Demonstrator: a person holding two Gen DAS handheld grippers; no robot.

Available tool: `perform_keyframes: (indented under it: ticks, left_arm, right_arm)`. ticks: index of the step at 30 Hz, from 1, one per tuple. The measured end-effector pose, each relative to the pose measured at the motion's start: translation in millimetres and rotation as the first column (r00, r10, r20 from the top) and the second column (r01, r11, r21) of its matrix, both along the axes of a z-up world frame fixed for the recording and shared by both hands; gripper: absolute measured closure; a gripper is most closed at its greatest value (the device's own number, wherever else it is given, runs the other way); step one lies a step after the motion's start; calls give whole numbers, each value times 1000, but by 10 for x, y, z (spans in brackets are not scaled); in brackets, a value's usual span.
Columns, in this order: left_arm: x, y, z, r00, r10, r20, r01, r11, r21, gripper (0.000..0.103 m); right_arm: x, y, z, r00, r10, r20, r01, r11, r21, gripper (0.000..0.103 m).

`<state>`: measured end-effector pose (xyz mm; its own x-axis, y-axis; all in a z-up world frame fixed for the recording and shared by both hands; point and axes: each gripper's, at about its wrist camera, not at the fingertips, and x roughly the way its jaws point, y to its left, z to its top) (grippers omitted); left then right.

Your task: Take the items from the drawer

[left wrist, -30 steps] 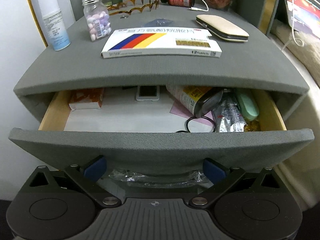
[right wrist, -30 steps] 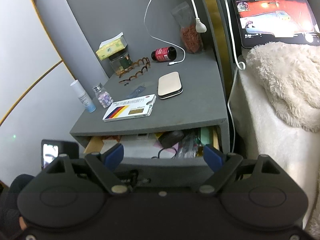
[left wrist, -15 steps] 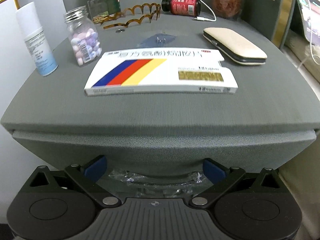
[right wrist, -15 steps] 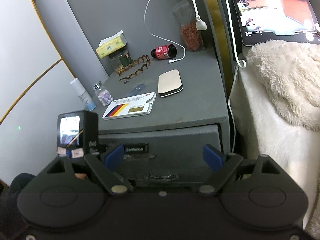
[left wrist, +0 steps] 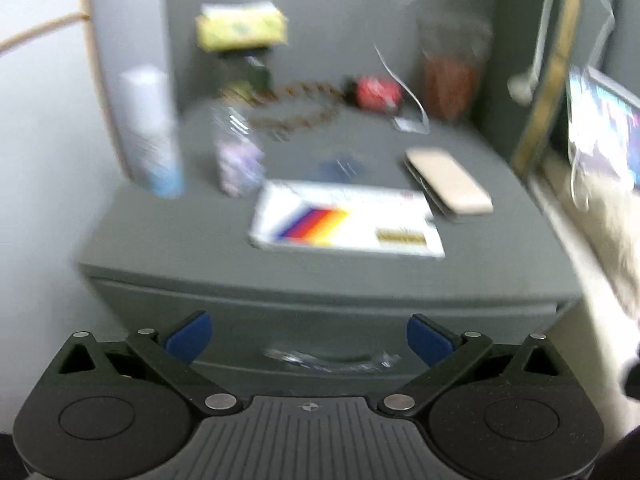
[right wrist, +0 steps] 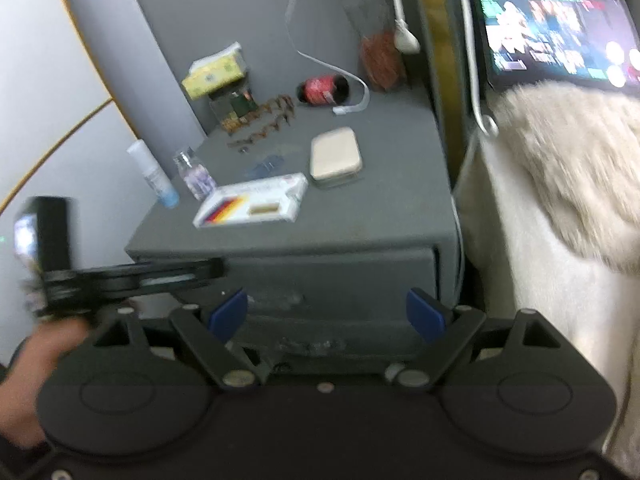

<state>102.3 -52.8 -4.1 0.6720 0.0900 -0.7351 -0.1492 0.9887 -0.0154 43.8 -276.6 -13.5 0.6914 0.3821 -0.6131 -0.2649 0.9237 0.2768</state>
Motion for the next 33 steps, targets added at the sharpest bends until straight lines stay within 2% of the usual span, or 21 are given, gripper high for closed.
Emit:
perform_keyframes:
  ticks: [5, 6, 7, 8, 10, 14, 17, 22, 26, 27, 31, 33]
  left_arm:
    - [-334, 234, 417, 997, 74, 2, -74, 997, 5, 0]
    - [-400, 273, 478, 994, 107, -2, -107, 994, 29, 0]
    - [-401, 302, 530, 990, 137, -18, -136, 989, 54, 0]
    - [-394, 317, 529, 988, 151, -28, -149, 987, 64, 0]
    - [-492, 352, 506, 979, 190, -72, -184, 979, 86, 0]
    - [-692, 275, 492, 979, 190, -66, -181, 976, 123, 0]
    - [-815, 199, 513, 979, 194, -64, -184, 973, 136, 0]
    - [-928, 123, 578, 982, 185, -49, -176, 973, 148, 0]
    - [-819, 155, 606, 983, 178, -49, -169, 974, 152, 0]
    - [-789, 164, 612, 983, 177, -49, -167, 974, 153, 0]
    - [-1089, 196, 762, 984, 169, -52, -160, 976, 146, 0]
    - [-1034, 169, 729, 984, 166, -57, -157, 977, 143, 0]
  right_arm:
    - [347, 482, 328, 998, 70, 3, -70, 995, -65, 17]
    - [391, 607, 394, 997, 72, 18, -70, 993, -95, 17]
    - [401, 677, 423, 997, 69, 37, -64, 992, -112, 15]
    - [410, 737, 424, 997, 59, 56, -52, 992, -118, 2]
    - [429, 811, 325, 996, 22, 87, -14, 995, -102, 0]
    - [453, 810, 71, 999, 28, 22, -24, 989, -146, 1]
    - [388, 738, 96, 998, 27, 57, -18, 988, -151, 0]
    - [359, 737, 103, 998, 27, 56, -16, 984, -179, 0]
    - [294, 818, 119, 995, 59, 83, -40, 976, -214, 0]
    - [291, 838, 116, 995, 67, 80, -48, 975, -219, 0]
    - [268, 891, 111, 994, 92, 66, -75, 973, -220, 0]
    - [276, 894, 108, 994, 94, 57, -80, 974, -212, 0]
